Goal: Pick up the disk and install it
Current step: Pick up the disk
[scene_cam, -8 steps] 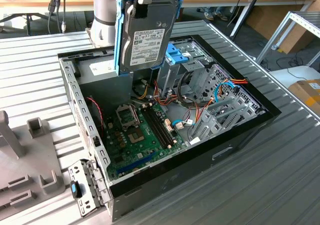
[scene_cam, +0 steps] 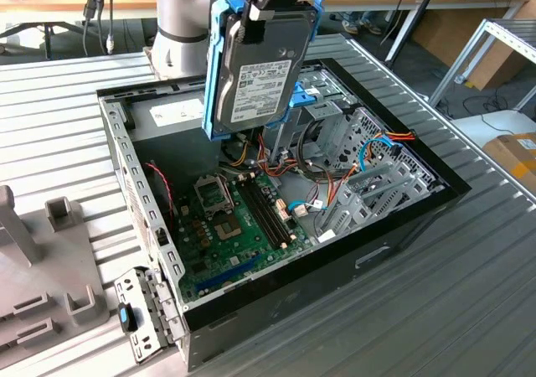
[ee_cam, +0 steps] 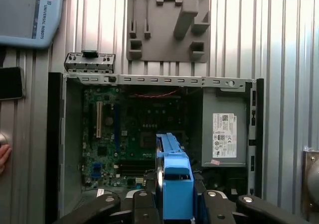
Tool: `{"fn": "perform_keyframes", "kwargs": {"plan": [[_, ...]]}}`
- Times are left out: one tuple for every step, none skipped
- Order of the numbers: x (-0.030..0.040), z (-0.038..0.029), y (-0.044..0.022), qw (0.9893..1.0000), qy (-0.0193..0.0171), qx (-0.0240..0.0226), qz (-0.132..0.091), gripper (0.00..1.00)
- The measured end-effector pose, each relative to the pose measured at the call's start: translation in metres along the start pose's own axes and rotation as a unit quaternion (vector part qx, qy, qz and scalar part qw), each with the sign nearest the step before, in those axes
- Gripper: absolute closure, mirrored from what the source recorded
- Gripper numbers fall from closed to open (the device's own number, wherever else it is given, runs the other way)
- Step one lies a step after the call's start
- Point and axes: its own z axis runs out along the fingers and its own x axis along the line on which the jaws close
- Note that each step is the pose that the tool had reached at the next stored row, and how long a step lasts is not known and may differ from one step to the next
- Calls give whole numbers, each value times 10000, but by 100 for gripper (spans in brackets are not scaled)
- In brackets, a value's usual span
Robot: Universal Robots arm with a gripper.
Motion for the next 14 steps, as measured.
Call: {"fn": "perform_keyframes", "kwargs": {"plan": [[53, -3, -12, 10000, 1, 0, 0, 63], [112, -4, -28, 10000, 0, 0, 0, 63], [131, -4, -30, 10000, 0, 0, 1, 63], [148, -4, -31, 10000, 0, 0, 0, 63], [173, -5, -30, 10000, 1, 1, 0, 63], [199, -5, -29, 10000, 1, 7, 0, 63], [207, -5, -28, 10000, 0, 8, 0, 63], [208, -4, -28, 10000, -1, 8, 1, 63], [209, -5, -29, 10000, 0, 8, 0, 63], [209, -5, -29, 10000, 0, 8, 0, 63], [209, -5, -29, 10000, -2, 9, 0, 63], [211, -4, -28, 10000, -22, 25, -2, 63], [213, -5, -26, 10000, -48, 57, -5, 63], [218, -5, -24, 10000, -56, 69, -5, 63]]}}
